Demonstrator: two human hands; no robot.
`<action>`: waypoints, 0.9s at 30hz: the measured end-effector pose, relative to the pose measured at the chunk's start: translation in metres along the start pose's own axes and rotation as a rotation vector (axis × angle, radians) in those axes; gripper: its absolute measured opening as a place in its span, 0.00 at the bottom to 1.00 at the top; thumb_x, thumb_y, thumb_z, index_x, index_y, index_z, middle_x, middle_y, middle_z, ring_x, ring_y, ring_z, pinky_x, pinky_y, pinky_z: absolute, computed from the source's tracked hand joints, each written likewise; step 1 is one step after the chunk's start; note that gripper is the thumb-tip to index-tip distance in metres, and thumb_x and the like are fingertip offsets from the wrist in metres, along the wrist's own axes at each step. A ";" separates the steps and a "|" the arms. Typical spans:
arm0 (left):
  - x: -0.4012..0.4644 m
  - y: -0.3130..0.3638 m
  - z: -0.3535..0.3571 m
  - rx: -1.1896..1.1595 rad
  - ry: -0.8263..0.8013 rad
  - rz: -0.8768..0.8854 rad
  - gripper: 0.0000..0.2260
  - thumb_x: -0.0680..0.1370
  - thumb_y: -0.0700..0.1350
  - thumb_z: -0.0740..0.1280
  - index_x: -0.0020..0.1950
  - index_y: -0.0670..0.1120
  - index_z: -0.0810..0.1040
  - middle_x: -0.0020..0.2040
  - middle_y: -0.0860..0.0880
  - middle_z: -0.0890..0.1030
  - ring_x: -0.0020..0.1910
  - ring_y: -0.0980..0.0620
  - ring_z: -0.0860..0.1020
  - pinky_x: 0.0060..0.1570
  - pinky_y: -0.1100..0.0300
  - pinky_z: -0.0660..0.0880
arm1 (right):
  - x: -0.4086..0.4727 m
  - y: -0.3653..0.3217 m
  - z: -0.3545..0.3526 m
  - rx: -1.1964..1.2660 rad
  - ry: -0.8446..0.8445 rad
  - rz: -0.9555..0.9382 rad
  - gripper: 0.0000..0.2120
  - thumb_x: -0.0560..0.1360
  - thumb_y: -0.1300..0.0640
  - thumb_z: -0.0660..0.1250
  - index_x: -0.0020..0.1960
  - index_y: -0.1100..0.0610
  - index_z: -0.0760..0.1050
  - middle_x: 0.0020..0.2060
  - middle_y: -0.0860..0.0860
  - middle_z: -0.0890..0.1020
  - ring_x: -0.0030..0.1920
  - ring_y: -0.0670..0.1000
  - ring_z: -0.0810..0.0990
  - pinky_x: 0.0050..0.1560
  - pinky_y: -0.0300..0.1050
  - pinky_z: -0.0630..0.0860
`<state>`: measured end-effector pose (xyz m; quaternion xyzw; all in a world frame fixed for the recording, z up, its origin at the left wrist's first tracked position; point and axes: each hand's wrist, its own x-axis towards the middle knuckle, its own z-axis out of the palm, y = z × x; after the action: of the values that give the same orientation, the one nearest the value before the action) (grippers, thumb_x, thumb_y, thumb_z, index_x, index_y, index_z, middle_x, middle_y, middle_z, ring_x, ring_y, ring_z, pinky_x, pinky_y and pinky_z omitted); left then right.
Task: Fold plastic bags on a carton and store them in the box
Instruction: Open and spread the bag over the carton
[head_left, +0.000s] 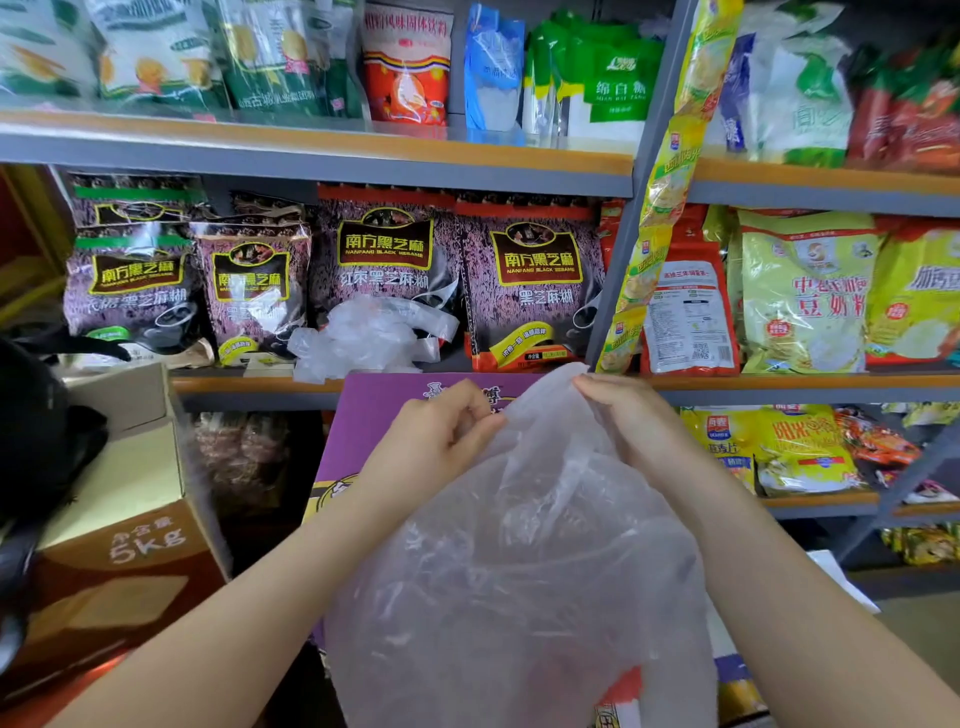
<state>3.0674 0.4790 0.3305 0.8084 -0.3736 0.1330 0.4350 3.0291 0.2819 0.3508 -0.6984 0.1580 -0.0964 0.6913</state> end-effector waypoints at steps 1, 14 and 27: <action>-0.001 -0.001 0.001 0.022 0.013 -0.022 0.12 0.77 0.46 0.66 0.35 0.54 0.67 0.23 0.53 0.68 0.26 0.55 0.66 0.28 0.68 0.61 | 0.000 0.001 0.002 -0.064 0.032 -0.047 0.11 0.77 0.57 0.64 0.41 0.62 0.80 0.32 0.51 0.83 0.35 0.51 0.80 0.38 0.40 0.72; 0.008 0.023 0.003 -0.369 -0.163 -0.248 0.10 0.75 0.47 0.68 0.42 0.40 0.75 0.35 0.46 0.75 0.34 0.53 0.71 0.38 0.57 0.67 | -0.015 -0.010 0.018 -0.358 -0.365 -0.326 0.01 0.75 0.58 0.66 0.46 0.53 0.74 0.36 0.56 0.79 0.38 0.51 0.75 0.39 0.44 0.69; -0.009 -0.017 -0.008 -0.365 0.429 -0.529 0.21 0.80 0.51 0.57 0.34 0.36 0.66 0.32 0.44 0.67 0.31 0.51 0.64 0.33 0.58 0.60 | 0.008 0.023 -0.056 -0.807 -0.453 0.114 0.07 0.72 0.59 0.67 0.38 0.50 0.79 0.37 0.46 0.80 0.39 0.47 0.78 0.44 0.47 0.74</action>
<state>3.0747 0.4955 0.3196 0.7398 -0.0704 0.1137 0.6594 3.0152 0.2268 0.3288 -0.9052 0.0659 0.1657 0.3858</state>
